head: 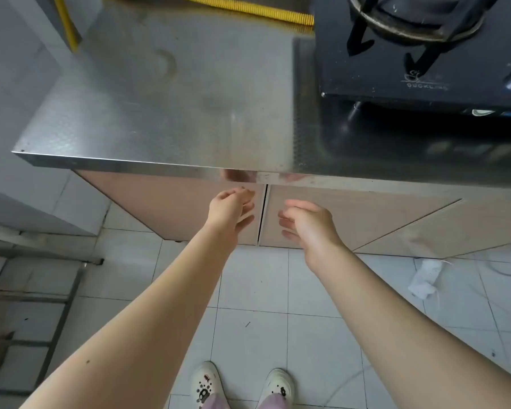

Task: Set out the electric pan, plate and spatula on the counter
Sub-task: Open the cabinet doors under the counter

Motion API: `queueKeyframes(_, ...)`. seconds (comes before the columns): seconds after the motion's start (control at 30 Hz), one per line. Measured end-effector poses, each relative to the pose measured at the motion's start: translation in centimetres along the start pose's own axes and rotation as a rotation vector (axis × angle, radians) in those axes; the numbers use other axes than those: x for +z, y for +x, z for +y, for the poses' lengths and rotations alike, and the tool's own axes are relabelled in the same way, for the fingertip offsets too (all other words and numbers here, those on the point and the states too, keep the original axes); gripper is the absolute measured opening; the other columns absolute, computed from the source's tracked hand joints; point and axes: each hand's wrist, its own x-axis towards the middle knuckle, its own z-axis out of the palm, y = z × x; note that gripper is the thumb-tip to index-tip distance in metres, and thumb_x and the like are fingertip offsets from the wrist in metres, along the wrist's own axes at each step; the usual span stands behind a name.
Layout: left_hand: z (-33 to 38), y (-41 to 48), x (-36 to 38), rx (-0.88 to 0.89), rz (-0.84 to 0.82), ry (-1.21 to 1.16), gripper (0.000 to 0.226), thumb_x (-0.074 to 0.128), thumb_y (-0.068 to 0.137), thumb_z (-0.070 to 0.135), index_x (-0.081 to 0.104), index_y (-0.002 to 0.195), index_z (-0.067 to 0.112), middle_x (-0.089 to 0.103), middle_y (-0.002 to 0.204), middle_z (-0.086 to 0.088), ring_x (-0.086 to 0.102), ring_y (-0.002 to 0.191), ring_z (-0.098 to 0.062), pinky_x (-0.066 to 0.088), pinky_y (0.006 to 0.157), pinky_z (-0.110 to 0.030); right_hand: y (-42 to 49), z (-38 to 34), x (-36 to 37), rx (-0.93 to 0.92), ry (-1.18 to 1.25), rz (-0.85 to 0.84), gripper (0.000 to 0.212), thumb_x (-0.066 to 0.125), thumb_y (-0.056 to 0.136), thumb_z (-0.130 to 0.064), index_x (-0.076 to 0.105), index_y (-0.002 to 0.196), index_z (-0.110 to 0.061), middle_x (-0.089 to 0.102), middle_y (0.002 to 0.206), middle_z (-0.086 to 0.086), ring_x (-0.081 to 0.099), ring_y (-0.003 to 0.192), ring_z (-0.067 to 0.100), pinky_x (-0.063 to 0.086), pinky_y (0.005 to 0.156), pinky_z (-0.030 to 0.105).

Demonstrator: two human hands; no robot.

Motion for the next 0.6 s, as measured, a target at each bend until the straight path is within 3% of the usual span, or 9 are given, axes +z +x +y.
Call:
queueKeyframes(0.17,1.0,1.5,1.4,0.012,-0.025,-0.166,0.024,0.055,0.084,-0.007,0.056,0.095,0.014,0.061,0.083,-0.001,0.061,0.087,-0.014,0.052,0.074,-0.026,1.6,-1.1,0.5,0.089,0.256,-0.05,0.034,0.048,0.092,0.0,0.055,0.123,-0.011,0.065,0.119,0.017,0.064,0.108,0.028,0.054,0.088,0.037)
queueKeyframes(0.27,1.3,1.6,1.7,0.039,-0.082,-0.214,0.035,0.047,0.082,-0.016,0.056,0.082,0.018,0.062,0.077,0.0,0.062,0.079,-0.012,0.052,0.078,-0.026,2.3,-1.6,0.9,0.127,0.377,-0.095,0.028,0.047,0.093,0.002,0.054,0.118,-0.01,0.065,0.121,0.017,0.064,0.105,0.027,0.052,0.088,0.037)
queueKeyframes(0.4,1.4,1.8,1.8,0.049,-0.07,-0.257,0.038,0.04,0.082,-0.02,0.052,0.082,0.016,0.058,0.077,-0.003,0.059,0.075,-0.013,0.052,0.078,-0.025,2.5,-1.9,1.7,0.125,0.339,-0.141,0.017,0.048,0.093,0.002,0.057,0.093,-0.012,0.065,0.122,0.017,0.064,0.109,0.028,0.052,0.09,0.037)
queueKeyframes(0.6,1.4,0.9,2.0,-0.017,-0.013,-0.34,0.031,0.044,0.083,-0.013,0.056,0.098,0.011,0.067,0.073,-0.004,0.068,0.075,-0.015,0.056,0.08,-0.028,2.8,-0.8,0.9,0.013,0.108,-0.008,0.025,0.05,0.089,0.002,0.063,0.097,-0.018,0.068,0.109,0.012,0.064,0.11,0.027,0.053,0.089,0.036)
